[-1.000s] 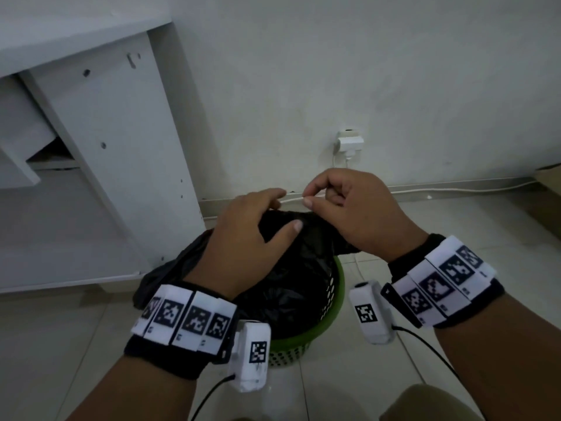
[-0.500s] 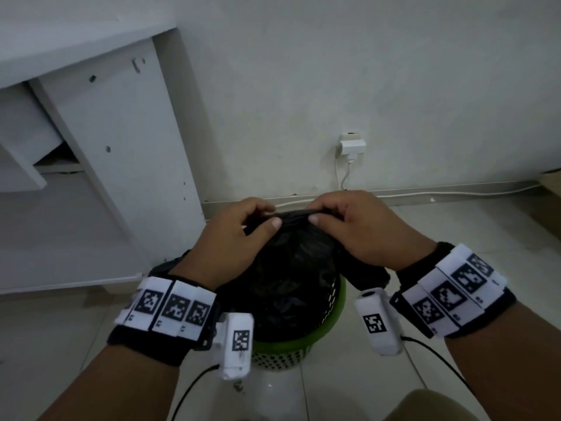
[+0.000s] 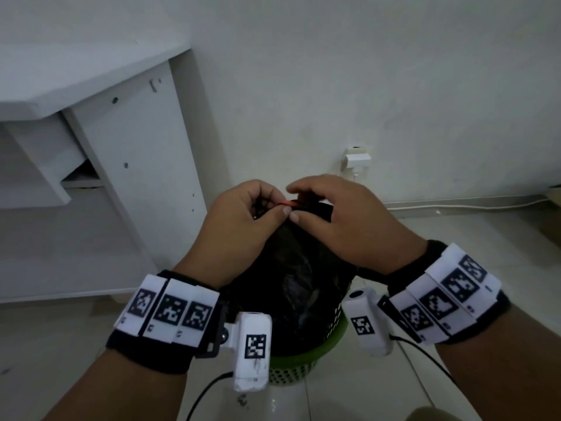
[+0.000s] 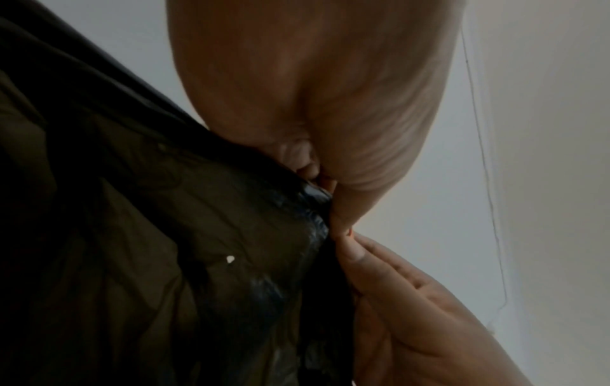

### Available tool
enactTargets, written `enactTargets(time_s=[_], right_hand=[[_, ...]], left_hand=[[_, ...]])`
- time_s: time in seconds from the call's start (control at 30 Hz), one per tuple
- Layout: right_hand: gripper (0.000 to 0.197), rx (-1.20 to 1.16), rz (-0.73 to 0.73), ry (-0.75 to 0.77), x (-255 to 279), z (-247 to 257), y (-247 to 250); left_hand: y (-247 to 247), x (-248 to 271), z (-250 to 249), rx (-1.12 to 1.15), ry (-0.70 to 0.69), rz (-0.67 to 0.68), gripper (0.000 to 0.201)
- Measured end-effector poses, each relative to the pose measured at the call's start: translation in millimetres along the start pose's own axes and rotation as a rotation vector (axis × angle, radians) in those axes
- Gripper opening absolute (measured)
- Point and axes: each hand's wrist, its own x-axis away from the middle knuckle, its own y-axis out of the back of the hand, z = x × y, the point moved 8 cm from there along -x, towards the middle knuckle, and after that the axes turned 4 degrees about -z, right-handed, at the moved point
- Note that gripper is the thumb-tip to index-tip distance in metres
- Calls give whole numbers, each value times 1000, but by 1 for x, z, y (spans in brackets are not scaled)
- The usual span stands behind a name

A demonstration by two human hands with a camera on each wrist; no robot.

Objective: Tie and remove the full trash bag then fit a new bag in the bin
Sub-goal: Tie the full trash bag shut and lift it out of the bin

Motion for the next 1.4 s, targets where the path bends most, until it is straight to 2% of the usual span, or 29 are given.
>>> enactTargets(time_s=[0.1, 0.2, 0.27, 0.4, 0.47, 0.6, 0.67, 0.73, 0.8, 0.9, 0.97, 1.07, 1.13, 1.2, 1.3, 1.4], right_hand=[[15, -200, -67, -33, -1, -3, 7], [15, -226, -142, -44, 2, -11, 15], [16, -223, -131, -29, 5, -12, 15], [13, -134, -120, 89, 4, -1, 19], [7, -95, -149, 115, 1, 2, 23], [8, -177, -229, 34, 2, -3, 31], [9, -377, -317, -86, 4, -11, 34], [9, -710, -408, -226, 7, -18, 35], [10, -968, -456, -326, 8, -20, 31], [11, -1054, -451, -380, 6, -18, 26], [13, -975, -452, -375, 6, -15, 28], [13, -919, -448, -445, 8, -24, 25], [14, -1003, -406, -533, 9, -35, 15], [16, -1073, -450, -572, 11, -47, 9], [20, -1425, -517, -612, 15, -55, -2], [21, -1610, -446, -612, 21, -53, -10]], left_hand=[[2, -1, -6, 53, 12, 22, 10], [-8, 3, -3, 133, 144, 158, 5], [-14, 5, -1, 126, 177, 188, 3], [-9, 0, -4, 60, 94, 29, 10], [-12, 0, -6, 43, 66, 6, 10], [-17, -1, -7, -84, 15, -54, 7], [-21, -1, -5, -81, 15, -57, 12], [-30, 1, 1, 47, 67, -7, 20], [-47, 7, 9, 355, 192, 49, 27], [-74, 20, 7, 961, 381, 105, 43], [-90, 26, 3, 1122, 454, 159, 53], [-95, 27, 2, 1024, 439, 164, 53], [-86, 22, 8, 801, 388, 110, 44], [-76, 19, 12, 601, 328, 75, 49], [-67, 20, 19, 509, 282, 115, 50], [-56, 26, 33, 273, 168, 208, 47]])
